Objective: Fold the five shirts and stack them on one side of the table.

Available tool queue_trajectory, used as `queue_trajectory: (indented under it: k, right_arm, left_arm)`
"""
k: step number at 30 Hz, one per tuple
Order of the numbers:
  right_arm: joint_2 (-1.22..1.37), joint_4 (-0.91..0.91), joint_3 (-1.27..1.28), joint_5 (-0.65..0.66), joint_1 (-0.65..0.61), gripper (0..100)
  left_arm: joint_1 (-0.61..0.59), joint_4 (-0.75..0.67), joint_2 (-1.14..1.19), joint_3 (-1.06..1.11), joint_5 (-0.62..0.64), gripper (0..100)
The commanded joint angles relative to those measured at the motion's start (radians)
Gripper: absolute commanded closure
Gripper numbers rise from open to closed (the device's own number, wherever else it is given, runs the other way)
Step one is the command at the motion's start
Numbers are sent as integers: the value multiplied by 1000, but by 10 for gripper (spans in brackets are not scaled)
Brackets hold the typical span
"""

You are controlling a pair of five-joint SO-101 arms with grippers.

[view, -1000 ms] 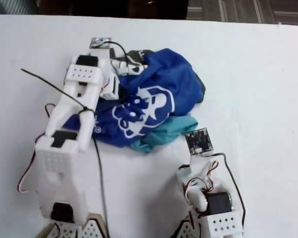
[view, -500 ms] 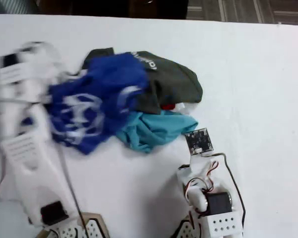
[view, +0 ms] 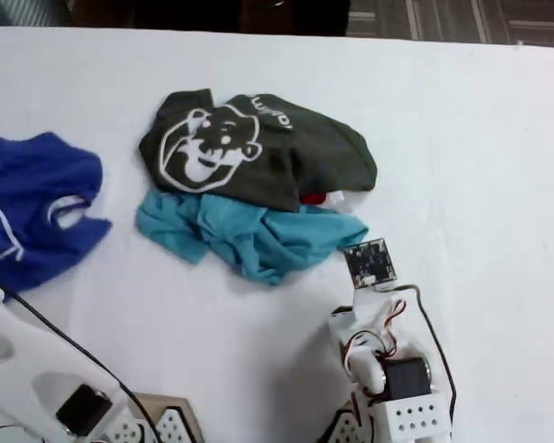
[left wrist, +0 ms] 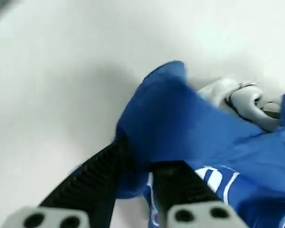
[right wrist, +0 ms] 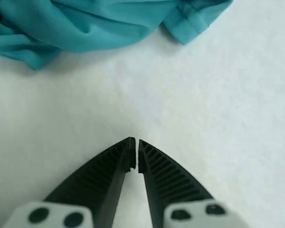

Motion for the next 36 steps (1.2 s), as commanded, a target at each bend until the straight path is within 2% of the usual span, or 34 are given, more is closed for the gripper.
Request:
queue_trajectory:
  k: [1, 6, 12, 17, 21, 27, 30, 33, 36]
  right_arm:
    - [4, 5, 6, -3, 4, 978]
    - [4, 5, 6, -3, 4, 978]
    - [4, 5, 6, -3, 4, 978]
    - [4, 5, 6, -3, 4, 978]
    - [4, 5, 6, -3, 4, 978]
    - [4, 5, 6, -3, 4, 978]
    - [4, 5, 6, -3, 4, 978]
    - [4, 5, 6, -3, 4, 978]
    - [4, 5, 6, -3, 4, 978]
  left_arm:
    - [92, 14, -132, -44, -97, 806]
    - [267, 15, -209, -44, -52, 675]
    - [555, 15, -241, 1, 12, 662]
    - [816, -3, -238, 285, 32, 661]
    - [970, -129, -238, 585, 123, 659]
    - [1076, -425, -238, 923, 132, 659]
    - [1096, -522, -215, 1043, 127, 659]
    - [1089, -546, -130, 1084, 115, 662]
    - [1083, -494, -43, 1056, -20, 678]
